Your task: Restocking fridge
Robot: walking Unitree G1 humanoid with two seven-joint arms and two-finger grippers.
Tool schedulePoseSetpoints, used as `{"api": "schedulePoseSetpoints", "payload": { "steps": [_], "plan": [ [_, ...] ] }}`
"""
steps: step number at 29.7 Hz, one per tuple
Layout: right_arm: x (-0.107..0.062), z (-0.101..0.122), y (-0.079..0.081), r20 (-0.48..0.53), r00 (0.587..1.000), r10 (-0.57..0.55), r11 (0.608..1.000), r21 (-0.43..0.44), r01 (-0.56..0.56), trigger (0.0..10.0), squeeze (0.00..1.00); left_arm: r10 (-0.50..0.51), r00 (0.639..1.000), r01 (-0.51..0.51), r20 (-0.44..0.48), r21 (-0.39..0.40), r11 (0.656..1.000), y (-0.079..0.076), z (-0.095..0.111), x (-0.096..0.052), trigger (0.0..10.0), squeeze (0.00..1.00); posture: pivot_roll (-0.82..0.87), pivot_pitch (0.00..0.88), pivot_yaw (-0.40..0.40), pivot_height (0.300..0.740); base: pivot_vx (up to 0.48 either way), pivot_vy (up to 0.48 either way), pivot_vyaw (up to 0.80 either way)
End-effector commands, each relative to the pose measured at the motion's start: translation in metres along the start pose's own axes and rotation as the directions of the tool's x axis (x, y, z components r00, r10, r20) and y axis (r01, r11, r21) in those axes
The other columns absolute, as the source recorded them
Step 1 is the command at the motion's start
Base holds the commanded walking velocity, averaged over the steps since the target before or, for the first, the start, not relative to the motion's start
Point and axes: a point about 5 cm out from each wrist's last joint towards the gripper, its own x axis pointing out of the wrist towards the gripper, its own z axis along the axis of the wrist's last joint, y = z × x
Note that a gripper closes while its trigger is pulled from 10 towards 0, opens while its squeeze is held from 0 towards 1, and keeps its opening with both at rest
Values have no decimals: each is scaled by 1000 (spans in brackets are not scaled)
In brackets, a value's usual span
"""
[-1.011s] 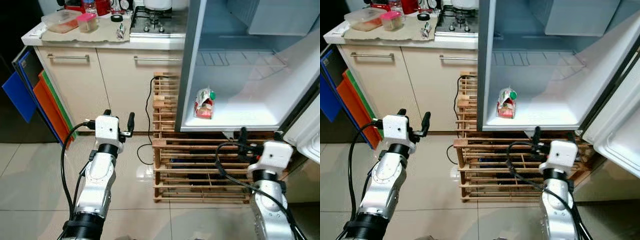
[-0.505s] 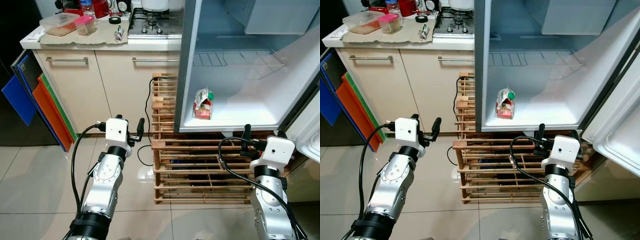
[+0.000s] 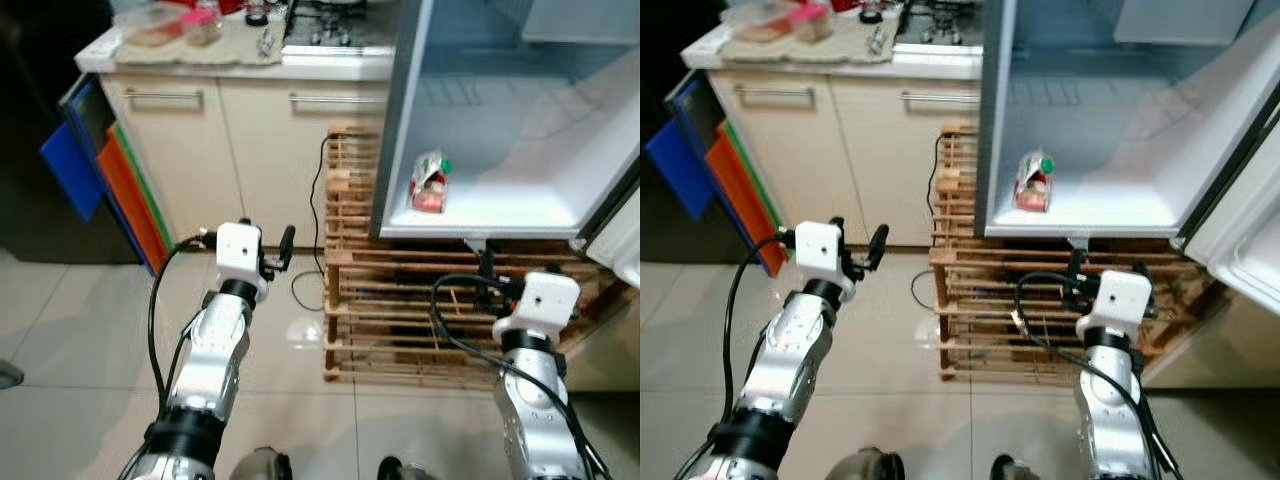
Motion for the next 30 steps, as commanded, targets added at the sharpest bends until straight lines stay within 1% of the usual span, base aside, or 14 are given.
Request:
{"api": "schedulePoseSetpoints", "payload": {
  "steps": [1, 4, 6, 7, 9, 10, 12, 13, 14, 15, 18, 20, 25, 30],
  "plan": [
    [3, 3, 3, 10, 1000, 19, 1000, -12, -19, 10000, 0, 5, 1000, -5, -24, -2, 1000, 3, -5, -1, 10000, 0, 37, 13, 24, 740, 0, 0, 0],
    [-2, 0, 3, 3, 1000, 28, 999, -17, -28, 10000, 0, -5, 1000, 5, -22, 1, 1000, 1, -5, 0, 10000, 0, 36, 14, 25, 740, 0, 0, 0],
    [-10, -4, 0, -11, 999, 33, 999, -34, -34, 10000, 0, -23, 999, 24, -29, 17, 1000, -1, -5, 1, 10000, 0, 35, 15, 27, 740, 0, 0, 0],
    [-20, -9, -4, -24, 999, 40, 998, -56, -41, 10000, 0, -40, 999, 40, -23, 9, 999, -2, -5, 1, 10000, 0, 24, 13, 33, 740, 0, -356, 0],
    [-28, -12, -8, -34, 998, 47, 996, -74, -49, 10000, 0, -47, 999, 47, -22, 1, 999, -3, -5, 1, 10000, 0, 17, 13, 32, 740, 262, -398, 0],
    [-39, -18, -14, -60, 997, 38, 996, -80, -43, 10000, 0, -62, 998, 63, -29, 8, 998, -4, -7, 2, 10000, 0, 4, 6, 43, 740, 311, -364, 0],
    [-48, -22, -18, -79, 996, 37, 995, -88, -44, 10000, 0, -73, 997, 73, -34, 5, 997, -5, -9, 2, 10000, 0, 4, 2, 43, 740, 330, -345, 0],
    [-48, -22, -18, -79, 996, 37, 995, -88, -44, 10000, 0, -73, 997, 73, -34, 5, 997, -5, -9, 2, 10000, 0, 4, 2, 43, 740, 349, -326, 0],
    [-58, -27, -24, -105, 994, 26, 993, -113, -38, 10000, 0, -76, 996, 76, -37, -2, 997, -7, -8, 3, 10000, 0, 2, 9, 46, 740, 360, -311, 0],
    [-64, -29, -27, -114, 993, 20, 992, -121, -34, 10000, 0, -86, 996, 86, -34, 0, 996, -9, -8, 4, 10000, 0, -8, 13, 55, 740, 371, -304, 0],
    [-74, -35, -29, -138, 990, 13, 991, -132, -31, 10000, 0, -98, 994, 98, -37, 3, 995, -9, -8, 6, 10000, 0, -23, 6, 69, 740, 369, -304, 0],
    [-81, -38, -27, -153, 988, 7, 991, -129, -27, 10000, 0, -97, 994, 97, -53, -12, 995, -8, -10, 9, 10000, 0, -35, 0, 80, 740, 369, -300, 0],
    [-78, -38, -23, -149, 989, 20, 992, -120, -38, 10000, 0, -113, 993, 112, -40, -17, 994, -12, -7, 13, 10000, 0, -39, 0, 80, 740, 369, -302, 0],
    [-67, -37, -18, -127, 991, 49, 992, -110, -63, 10000, 0, -121, 992, 120, -26, -33, 992, -17, -6, 14, 10000, 0, -28, 0, 68, 740, 345, -329, 0]
  ]
}}
